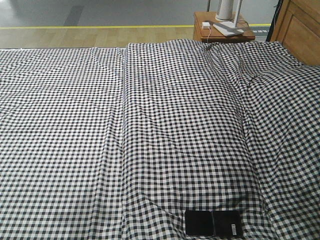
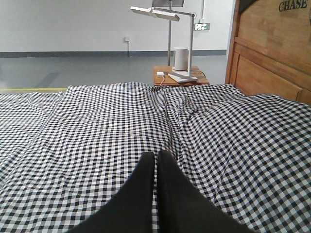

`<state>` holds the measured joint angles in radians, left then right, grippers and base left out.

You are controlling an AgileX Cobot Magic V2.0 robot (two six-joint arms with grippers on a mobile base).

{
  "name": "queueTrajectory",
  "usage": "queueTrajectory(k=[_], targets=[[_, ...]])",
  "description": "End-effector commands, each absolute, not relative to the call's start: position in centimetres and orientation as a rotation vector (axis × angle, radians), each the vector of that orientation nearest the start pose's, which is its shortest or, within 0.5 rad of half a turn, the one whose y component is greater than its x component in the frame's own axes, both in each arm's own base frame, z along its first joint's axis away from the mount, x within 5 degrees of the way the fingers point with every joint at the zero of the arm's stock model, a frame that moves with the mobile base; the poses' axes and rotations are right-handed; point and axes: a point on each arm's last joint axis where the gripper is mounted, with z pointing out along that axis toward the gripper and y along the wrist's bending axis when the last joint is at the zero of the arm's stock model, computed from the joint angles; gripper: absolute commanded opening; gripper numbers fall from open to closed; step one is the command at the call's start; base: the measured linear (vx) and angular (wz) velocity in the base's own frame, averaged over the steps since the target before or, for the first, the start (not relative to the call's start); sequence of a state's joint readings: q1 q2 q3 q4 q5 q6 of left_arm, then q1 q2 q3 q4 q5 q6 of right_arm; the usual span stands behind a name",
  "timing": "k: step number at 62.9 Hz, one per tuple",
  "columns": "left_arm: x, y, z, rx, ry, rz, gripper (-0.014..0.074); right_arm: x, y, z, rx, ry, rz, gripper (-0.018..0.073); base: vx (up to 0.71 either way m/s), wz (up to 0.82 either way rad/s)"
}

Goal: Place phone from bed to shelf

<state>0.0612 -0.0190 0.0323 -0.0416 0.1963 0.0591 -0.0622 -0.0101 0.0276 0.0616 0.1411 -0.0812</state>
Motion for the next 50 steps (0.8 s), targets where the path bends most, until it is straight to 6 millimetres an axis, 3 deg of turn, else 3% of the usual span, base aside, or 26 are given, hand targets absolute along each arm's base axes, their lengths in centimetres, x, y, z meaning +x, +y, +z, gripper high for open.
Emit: queueTrajectory(k=[1,50], targets=[[5.58,0.29,18.98,-0.038,1.622,0.049,0.0001,5.63,-0.34,19.55,0.028,1.569,-0.072,-0.0005,0.00,0.00],[5.58,0.29,18.98,-0.038,1.622,0.049,0.0001,5.63,-0.34,19.55,0.028,1.569,-0.072,-0.0005,0.00,0.00]])
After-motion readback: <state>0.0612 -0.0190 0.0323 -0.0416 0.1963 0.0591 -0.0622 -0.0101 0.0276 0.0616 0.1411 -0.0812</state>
